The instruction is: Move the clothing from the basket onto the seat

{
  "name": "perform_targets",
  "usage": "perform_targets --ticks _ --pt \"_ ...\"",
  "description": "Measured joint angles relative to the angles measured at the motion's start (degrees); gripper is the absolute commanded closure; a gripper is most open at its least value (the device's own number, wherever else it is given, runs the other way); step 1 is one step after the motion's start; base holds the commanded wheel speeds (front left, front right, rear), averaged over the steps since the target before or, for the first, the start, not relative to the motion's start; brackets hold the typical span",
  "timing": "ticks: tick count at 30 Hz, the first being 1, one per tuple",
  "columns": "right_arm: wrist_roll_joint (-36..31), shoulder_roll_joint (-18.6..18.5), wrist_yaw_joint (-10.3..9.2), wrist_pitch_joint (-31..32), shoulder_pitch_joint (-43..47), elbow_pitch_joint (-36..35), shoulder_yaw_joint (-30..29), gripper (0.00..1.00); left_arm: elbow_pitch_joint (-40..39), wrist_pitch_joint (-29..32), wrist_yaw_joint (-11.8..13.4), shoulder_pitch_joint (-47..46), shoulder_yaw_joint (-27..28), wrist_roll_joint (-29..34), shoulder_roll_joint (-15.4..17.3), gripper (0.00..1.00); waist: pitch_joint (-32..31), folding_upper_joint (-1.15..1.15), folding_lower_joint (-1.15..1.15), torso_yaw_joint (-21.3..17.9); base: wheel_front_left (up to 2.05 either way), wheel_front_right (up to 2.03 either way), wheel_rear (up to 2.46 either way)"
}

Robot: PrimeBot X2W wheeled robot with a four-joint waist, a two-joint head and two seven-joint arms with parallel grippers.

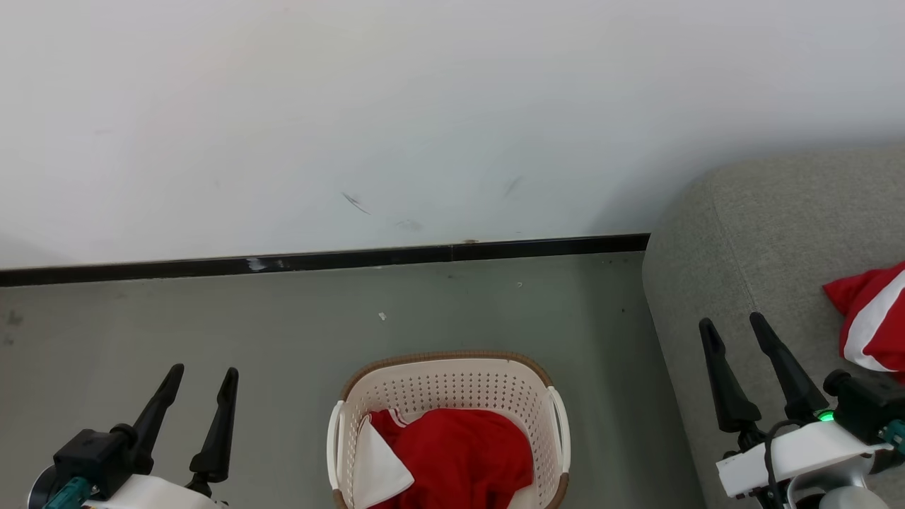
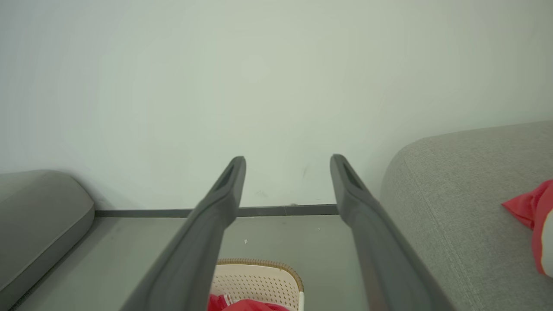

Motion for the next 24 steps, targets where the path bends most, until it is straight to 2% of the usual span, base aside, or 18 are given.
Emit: perform_targets --ticks 24 --pt "-1.92 0.54 0.0 -0.01 -2.55 -3.56 -0.64 0.0 0.57 0.0 -3.45 -3.54 -3.59 1.26 -0.08 0.0 7.05 0.0 0.0 -1.06 0.0 0.0 0.0"
